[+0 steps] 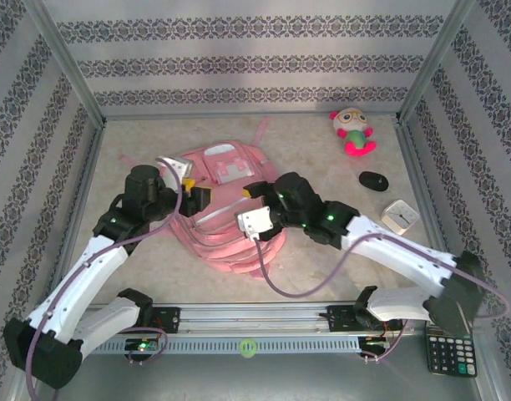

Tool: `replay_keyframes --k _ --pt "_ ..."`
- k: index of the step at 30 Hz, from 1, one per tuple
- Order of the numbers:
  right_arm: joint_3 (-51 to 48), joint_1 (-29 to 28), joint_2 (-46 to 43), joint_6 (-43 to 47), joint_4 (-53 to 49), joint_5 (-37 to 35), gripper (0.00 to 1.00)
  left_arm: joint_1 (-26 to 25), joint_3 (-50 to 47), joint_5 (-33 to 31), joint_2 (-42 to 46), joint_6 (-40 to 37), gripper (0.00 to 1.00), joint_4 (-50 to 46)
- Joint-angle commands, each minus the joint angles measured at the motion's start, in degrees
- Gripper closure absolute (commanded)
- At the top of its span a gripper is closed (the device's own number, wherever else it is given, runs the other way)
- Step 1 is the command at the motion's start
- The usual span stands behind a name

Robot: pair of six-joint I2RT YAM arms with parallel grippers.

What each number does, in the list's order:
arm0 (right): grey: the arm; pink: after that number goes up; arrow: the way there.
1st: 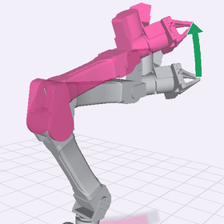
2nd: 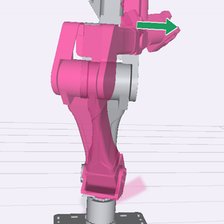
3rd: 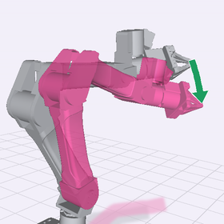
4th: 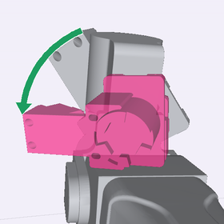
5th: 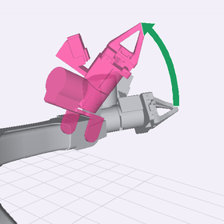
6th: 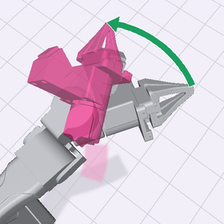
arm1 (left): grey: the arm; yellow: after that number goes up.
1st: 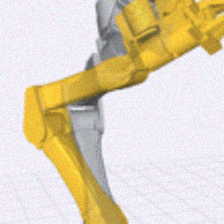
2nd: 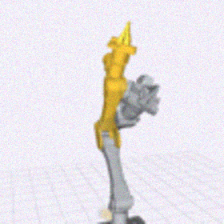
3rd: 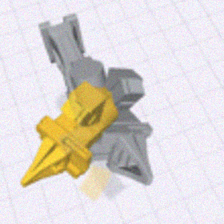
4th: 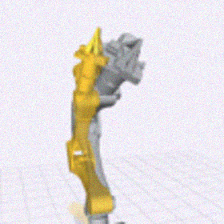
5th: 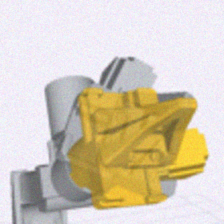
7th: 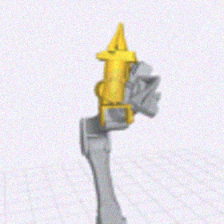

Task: Pack the student bag

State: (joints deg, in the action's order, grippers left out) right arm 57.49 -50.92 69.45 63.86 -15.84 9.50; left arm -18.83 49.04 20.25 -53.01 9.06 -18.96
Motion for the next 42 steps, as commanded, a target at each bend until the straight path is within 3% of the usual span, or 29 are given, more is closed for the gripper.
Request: replay_keyframes --k 1,7,13,15,18,20,22,23,27,29,33,36,42 --pt "-2.57 -1.61 -1.02 -2.88 1.81 3.66 0.11 3.12 -4.08 -0.44 2.63 7.81 0.38 -5.21" --pt "-0.25 -2.08 9.51 0.61 1.09 0.23 0.11 5.63 -10.54 8.03 3.5 13.8 0.34 -1.08" --pt "0.77 -0.86 17.7 4.22 4.05 -2.83 0.13 7.26 -15.81 10.33 1.75 17.56 0.33 5.51" --pt "0.3 -0.29 19.07 4.46 6.61 -4.2 0.23 7.71 -16.81 10.6 0.17 17.83 0.33 7.61" --pt "-0.59 0.51 19.96 4.56 10.49 -5.8 0.52 8.18 -16.6 11.84 -1.92 15.37 0.33 8.37" --pt "-0.79 1.05 19.62 5.14 10.8 -6.01 0.67 8.99 -14.93 13.56 -2.53 11.55 0.33 7.35" --pt "-1.29 1.72 18.47 7.04 10.26 -6.3 0.92 10.28 -11.77 15.15 -2.48 6.3 0.33 4.62" --pt "-2.0 2.15 17.49 8.25 10.6 -6.2 0.99 10.93 -9.97 17.7 -2.61 1.94 0.33 2.9" --pt "-4.0 4.67 12.58 9.66 11.3 -2.7 1.0 11.28 -3.11 23.49 -2.41 -21.51 0.3 -7.95" --pt "-4.95 6.13 9.6 9.84 11.09 0.47 1.0 11.35 -1.22 23.07 -2.44 -34.05 0.29 -13.63" --pt "-6.33 7.65 6.35 9.67 10.99 3.91 1.0 10.89 -1.62 20.29 -5.43 -49.21 0.3 -18.73" --pt "-7.04 8.07 5.22 9.55 10.78 4.75 1.0 8.26 -2.93 16.53 -8.43 -54.94 0.3 -20.11" --pt "-8.01 8.51 5.67 9.08 10.74 5.65 1.0 5.09 -5.0 11.42 -13.83 -54.95 0.3 -13.21"
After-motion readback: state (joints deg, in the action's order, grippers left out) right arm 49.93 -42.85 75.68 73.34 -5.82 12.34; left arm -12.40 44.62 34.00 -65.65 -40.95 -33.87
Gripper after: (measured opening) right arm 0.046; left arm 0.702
